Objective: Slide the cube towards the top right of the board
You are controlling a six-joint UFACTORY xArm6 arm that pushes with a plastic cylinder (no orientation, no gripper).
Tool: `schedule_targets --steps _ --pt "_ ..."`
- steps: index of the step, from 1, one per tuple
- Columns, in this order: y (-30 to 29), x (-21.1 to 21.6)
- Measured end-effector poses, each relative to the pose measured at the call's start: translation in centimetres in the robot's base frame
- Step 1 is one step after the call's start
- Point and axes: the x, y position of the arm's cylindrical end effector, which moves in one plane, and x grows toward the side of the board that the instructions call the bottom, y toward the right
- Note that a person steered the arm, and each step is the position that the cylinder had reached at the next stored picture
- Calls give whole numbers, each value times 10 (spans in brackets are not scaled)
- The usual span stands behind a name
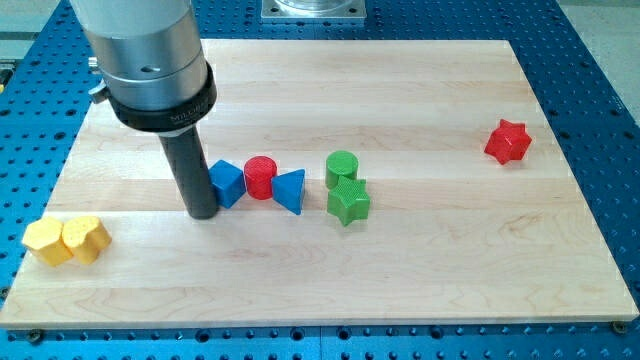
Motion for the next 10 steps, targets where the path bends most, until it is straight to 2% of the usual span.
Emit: schedule_targets --steps 3,4,5,6,7,9,10 --pt "11 -77" --pt "60 -100" --pt "25 -103" --pt "-42 -57" --pt "29 -44" --pt "187 -142" --pt "216 -183"
